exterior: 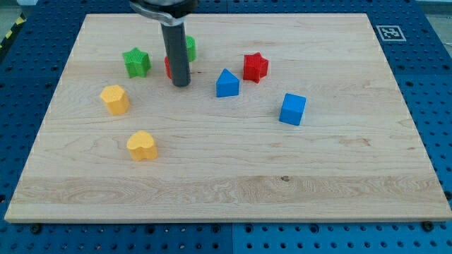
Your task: Nudge the red circle and green circle
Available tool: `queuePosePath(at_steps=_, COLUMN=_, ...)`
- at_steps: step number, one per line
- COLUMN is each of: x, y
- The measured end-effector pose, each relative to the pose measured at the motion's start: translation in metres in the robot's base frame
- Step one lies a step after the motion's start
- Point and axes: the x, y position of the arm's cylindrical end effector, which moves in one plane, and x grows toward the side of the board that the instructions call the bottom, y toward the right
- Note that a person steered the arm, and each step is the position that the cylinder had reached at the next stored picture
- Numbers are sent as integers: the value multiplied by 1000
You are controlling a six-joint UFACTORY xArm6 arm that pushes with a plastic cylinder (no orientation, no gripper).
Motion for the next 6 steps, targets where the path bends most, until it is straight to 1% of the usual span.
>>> queuePosePath(at_steps=1, x=-28, y=-20)
queuePosePath(at_steps=3, x=-64, y=-78)
queuePosePath(at_steps=4, x=-68, y=-70)
queuePosePath(at_steps=5, x=-68, y=-31)
queuePosePath(at_steps=6, x=-53, y=18)
